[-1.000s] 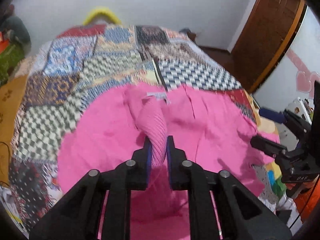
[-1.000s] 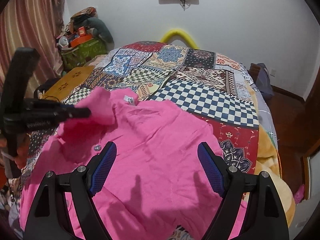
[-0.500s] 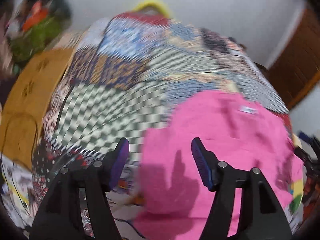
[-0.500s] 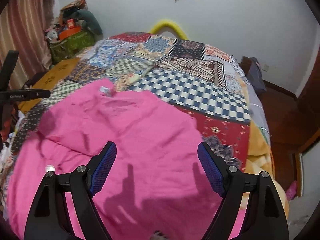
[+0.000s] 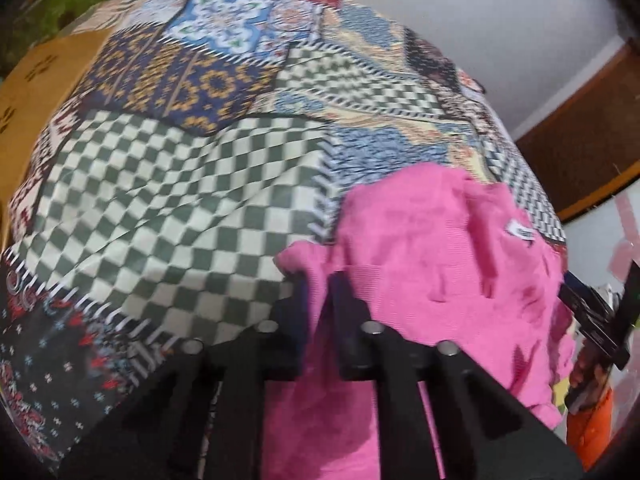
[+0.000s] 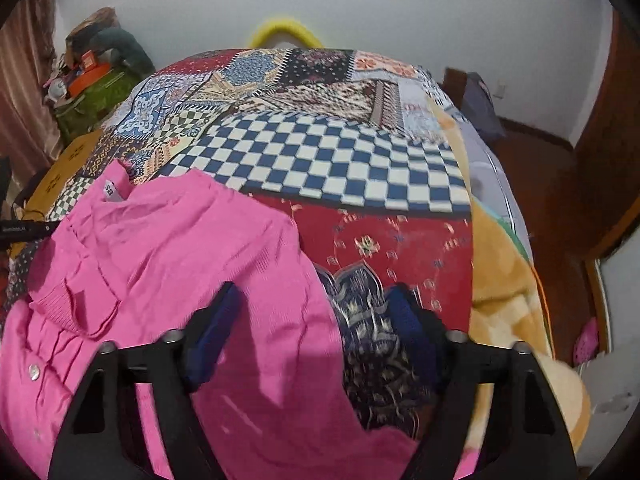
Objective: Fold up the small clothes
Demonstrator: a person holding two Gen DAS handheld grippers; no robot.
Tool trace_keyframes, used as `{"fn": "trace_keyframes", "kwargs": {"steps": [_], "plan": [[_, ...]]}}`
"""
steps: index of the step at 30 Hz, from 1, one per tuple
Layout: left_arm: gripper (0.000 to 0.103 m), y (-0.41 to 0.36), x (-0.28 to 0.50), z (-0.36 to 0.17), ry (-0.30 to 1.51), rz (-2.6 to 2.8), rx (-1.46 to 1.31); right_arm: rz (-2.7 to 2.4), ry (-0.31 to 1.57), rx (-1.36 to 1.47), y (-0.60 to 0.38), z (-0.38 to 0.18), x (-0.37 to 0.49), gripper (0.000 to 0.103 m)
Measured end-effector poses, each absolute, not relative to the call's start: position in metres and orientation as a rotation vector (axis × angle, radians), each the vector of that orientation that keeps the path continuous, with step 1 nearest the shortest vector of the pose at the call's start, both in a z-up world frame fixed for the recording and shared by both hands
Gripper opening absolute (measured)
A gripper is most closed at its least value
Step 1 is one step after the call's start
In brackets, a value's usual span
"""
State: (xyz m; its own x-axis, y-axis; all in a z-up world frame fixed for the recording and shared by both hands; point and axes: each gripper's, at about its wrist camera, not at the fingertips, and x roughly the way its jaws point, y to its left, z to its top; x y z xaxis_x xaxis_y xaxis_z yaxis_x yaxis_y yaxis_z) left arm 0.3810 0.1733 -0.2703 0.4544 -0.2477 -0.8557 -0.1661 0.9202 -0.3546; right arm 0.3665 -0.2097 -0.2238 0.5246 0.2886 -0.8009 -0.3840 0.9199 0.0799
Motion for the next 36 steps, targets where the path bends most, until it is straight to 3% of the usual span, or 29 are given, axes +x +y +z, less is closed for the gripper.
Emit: {"fn": "trace_keyframes", "kwargs": {"steps": [7,11,18,21,23,24,26,31,34,36], "plan": [[0.004,0.185,0.383,-0.257,1.045,0.056,-0.332,0.495,0.91,-0.163,-0.185,-0.219,0.376,0.007],[0.004,0.196,0.384,-0.261,1.046,0.156,-0.255,0.476,0.884,-0.24,-0.172,-0.22,0.386,0.005],[0.005,0.193,0.374,-0.274,1.101,0.153,-0.191,0.459,0.918,-0.167,-0.178,-0.225,0.397,0.005],[0.006,0.182,0.367,-0.262,1.085,0.146,-0.151,0.468,0.929,-0.168,-0.181,-0.216,0.391,0.012],[0.016,0.174,0.36,-0.25,1.07,0.139,-0.14,0.471,0.92,-0.171,-0.186,-0.206,0.381,0.029],[0.019,0.171,0.356,-0.242,1.056,0.13,-0.145,0.47,0.907,-0.173,-0.189,-0.2,0.375,0.032],[0.041,0.161,0.347,-0.228,1.029,0.111,-0.15,0.465,0.878,-0.179,-0.196,-0.188,0.363,0.042],[0.051,0.121,0.345,-0.226,1.05,0.056,-0.104,0.453,0.849,-0.196,-0.218,-0.169,0.333,0.045],[0.052,0.092,0.348,-0.238,1.099,0.019,-0.106,0.422,0.844,-0.214,-0.234,-0.165,0.316,0.061],[0.052,0.073,0.349,-0.246,1.125,-0.01,-0.104,0.4,0.833,-0.229,-0.246,-0.164,0.304,0.061]]}}
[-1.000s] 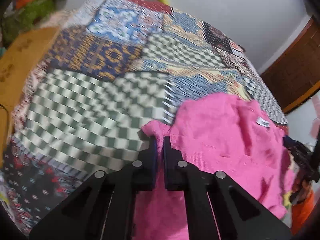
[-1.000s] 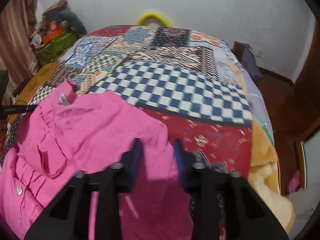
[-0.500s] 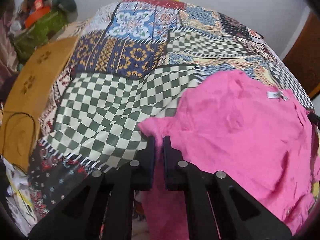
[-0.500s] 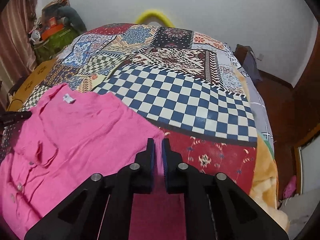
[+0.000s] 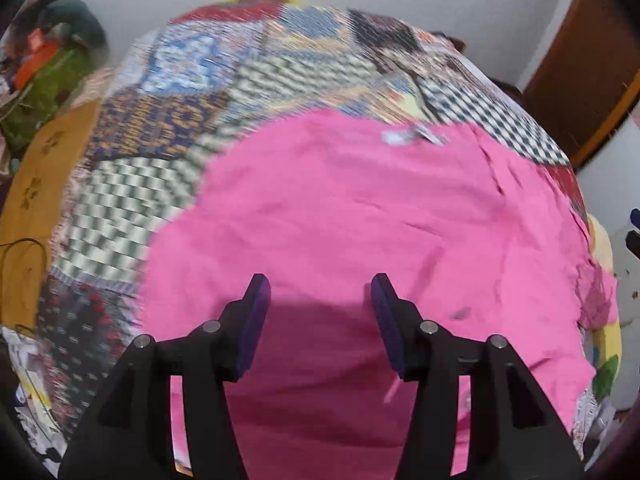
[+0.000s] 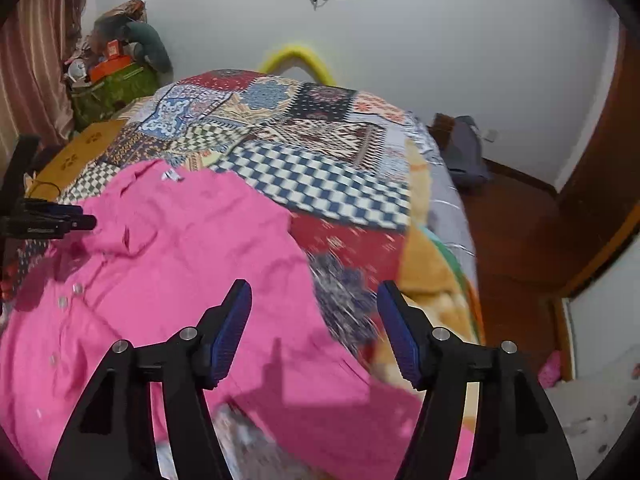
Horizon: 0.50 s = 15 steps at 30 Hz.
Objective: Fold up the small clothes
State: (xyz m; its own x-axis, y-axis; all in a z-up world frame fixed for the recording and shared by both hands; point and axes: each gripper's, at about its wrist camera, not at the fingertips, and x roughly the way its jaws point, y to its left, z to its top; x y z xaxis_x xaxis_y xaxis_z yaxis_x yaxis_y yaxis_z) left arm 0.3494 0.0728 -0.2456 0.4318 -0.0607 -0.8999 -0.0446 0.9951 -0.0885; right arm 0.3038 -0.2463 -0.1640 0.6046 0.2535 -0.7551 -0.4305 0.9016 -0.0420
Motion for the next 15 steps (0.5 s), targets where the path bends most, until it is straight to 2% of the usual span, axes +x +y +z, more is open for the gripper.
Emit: {"fn": "trace_keyframes", "kwargs": {"steps": [8,15], "plan": [[0.053,0.021,0.335,-0.235,1.101,-0.034,-0.036,0.307,0.863,-0.224,-0.299,-0.174,0.273,0.061],[0.06,-0.009,0.312,-0.214,1.077,-0.119,0.017,0.222,0.937,-0.132,-0.35,-0.203,0.26,0.062]]}}
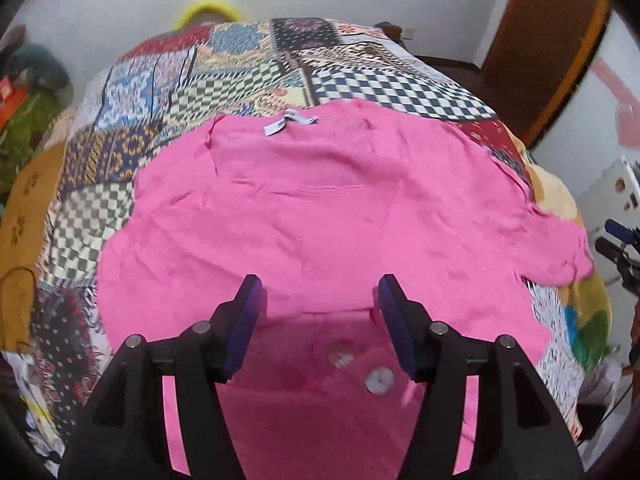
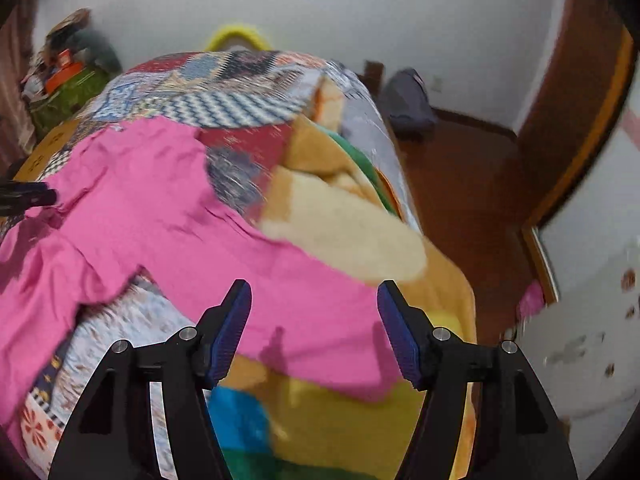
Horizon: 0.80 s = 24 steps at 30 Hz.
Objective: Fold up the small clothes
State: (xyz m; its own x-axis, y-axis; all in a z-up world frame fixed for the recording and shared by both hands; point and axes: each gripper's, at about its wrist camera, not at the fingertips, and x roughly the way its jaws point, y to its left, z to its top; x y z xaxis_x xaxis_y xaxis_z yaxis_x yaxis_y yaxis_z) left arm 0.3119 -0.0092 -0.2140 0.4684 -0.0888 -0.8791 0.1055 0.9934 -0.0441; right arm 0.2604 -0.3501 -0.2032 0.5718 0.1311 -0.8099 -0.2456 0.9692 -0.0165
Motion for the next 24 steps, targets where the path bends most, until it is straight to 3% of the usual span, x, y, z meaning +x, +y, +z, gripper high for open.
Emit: {"fn": "trace_keyframes", "kwargs": {"steps": [3,6,13,16,18,20,24], "plan": [[0.06,-0.011,0.301,-0.201,1.037,-0.109,0.039,0.187,0.966,-0.072,-0.37,-0.216,0.26,0.062],[0.069,-0.004,0.293,-0.192,0.998,-0.079,0.049,0.149,0.986,-0.018,-0.386,-0.227,0.264,0.062],[0.069,0.017,0.288,-0.197,1.007,-0.018,0.008,0.114,1.06,0.13,-0.408,-0.256,0.276,0.06],[0.069,0.021,0.288,-0.201,1.013,-0.004,-0.001,0.108,1.06,0.122,-0.404,-0.26,0.275,0.049],[0.069,0.023,0.287,-0.202,1.013,0.004,0.0,0.117,1.05,0.104,-0.399,-0.258,0.273,0.033],[0.069,0.024,0.286,-0.201,1.007,0.01,0.004,0.144,1.046,0.101,-0.397,-0.255,0.272,0.009],[0.069,0.026,0.283,-0.196,0.987,0.014,0.006,0.192,0.993,0.091,-0.385,-0.238,0.267,0.008]]}}
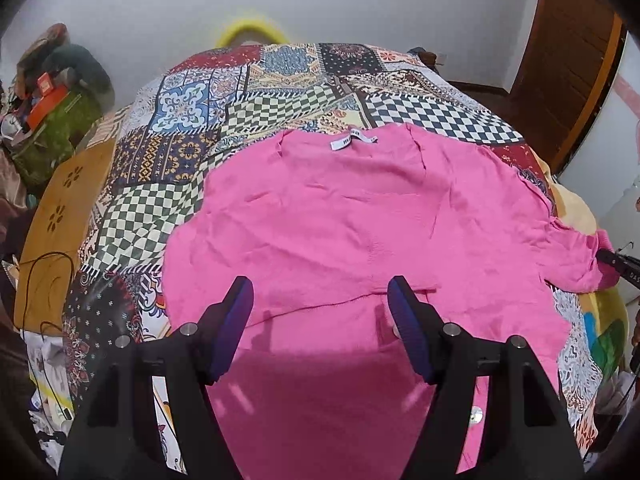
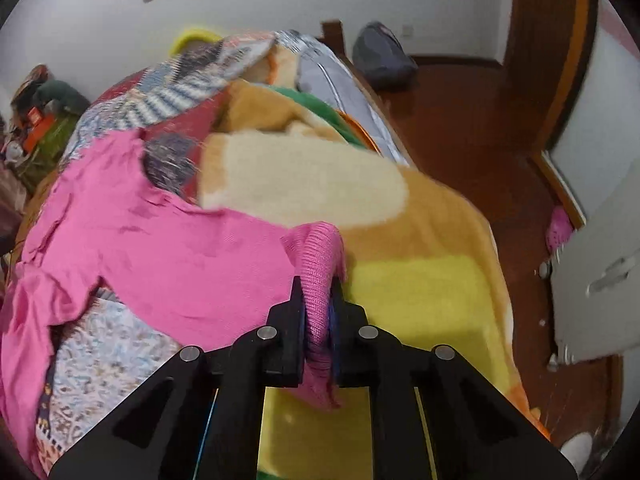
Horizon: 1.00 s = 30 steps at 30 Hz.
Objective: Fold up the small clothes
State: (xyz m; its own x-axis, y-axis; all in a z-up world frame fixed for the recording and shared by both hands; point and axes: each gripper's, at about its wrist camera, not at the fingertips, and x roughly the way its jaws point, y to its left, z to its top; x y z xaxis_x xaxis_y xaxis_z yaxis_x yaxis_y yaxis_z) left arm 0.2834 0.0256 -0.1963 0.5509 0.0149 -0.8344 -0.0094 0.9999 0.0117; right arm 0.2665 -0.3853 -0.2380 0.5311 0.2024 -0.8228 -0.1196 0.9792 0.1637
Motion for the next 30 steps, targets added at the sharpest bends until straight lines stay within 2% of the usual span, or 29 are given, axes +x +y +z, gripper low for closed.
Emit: {"fn": "trace_keyframes", "kwargs": {"steps": [8,18,23,30], "plan": [[0.069,0.04,0.28,-0.183,0.945,0.026,-0.003,0.321,0.875,0.058,-0.343,-0.177,0.272,0.008],[0.069,0.076,0.277,-0.174,0.899,0.073,-0.039,0.533,0.773,0.003,-0.236,-0.121,0.302,0.008],[0.069,0.093,0.275,-0.175,0.884,0.087,-0.039,0.628,0.772,-0.048,-0.175,-0.119,0.315,0.008],[0.069,0.106,0.274,-0.184,0.898,0.087,-0.049,0.765,0.842,-0.12,-0.096,-0.145,0.32,0.008]]}}
